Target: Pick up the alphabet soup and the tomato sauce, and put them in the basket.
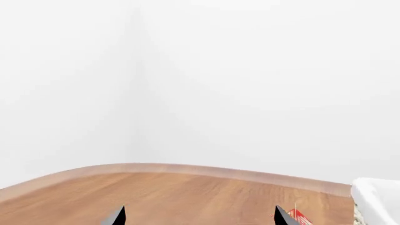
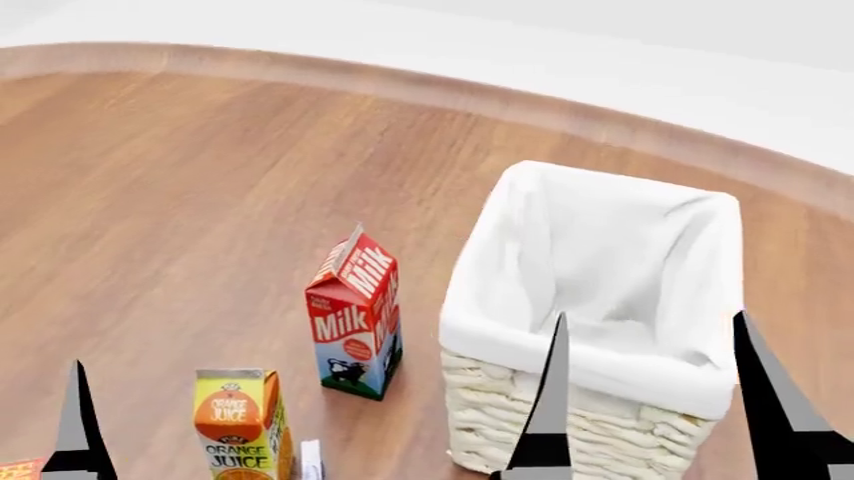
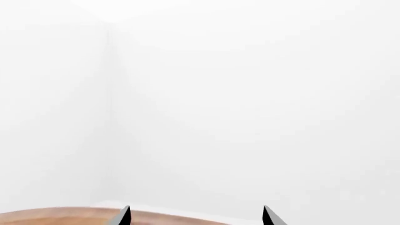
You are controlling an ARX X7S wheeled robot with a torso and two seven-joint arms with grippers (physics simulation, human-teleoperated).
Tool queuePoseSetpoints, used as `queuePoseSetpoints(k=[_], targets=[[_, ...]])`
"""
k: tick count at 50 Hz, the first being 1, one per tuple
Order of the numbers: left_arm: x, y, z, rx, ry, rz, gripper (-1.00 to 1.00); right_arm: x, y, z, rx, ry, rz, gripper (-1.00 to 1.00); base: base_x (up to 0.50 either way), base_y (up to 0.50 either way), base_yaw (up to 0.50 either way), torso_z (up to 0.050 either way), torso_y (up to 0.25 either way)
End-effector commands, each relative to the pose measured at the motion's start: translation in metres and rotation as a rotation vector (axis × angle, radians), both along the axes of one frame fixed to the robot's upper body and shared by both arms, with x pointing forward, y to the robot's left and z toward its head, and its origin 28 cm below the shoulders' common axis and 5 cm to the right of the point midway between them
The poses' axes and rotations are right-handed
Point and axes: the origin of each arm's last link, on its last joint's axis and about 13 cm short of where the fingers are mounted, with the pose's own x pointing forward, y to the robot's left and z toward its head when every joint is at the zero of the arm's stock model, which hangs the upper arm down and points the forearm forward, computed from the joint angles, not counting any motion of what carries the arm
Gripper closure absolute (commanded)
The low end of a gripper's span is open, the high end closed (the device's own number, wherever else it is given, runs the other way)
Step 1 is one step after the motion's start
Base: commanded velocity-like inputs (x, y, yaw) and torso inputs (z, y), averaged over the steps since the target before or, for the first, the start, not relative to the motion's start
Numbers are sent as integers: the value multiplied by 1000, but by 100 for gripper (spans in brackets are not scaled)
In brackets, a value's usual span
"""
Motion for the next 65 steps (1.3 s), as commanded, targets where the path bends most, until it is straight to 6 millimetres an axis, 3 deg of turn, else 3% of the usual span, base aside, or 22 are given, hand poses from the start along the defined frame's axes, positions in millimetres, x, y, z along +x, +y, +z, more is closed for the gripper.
queuePoseSetpoints(k=[1, 44, 65], targets=[[2, 1, 0, -36, 3, -39, -100, 2, 0, 2, -24, -11, 8, -100, -47, 132, 0, 0, 0], [1, 0, 1, -17, 26, -37, -100, 1, 0, 4, -29, -14, 14, -100, 0, 0, 0, 45, -2], [0, 0, 1, 2, 22, -29, -100, 1, 0, 4, -33, -16, 17, -100, 0, 0, 0, 31, -228]])
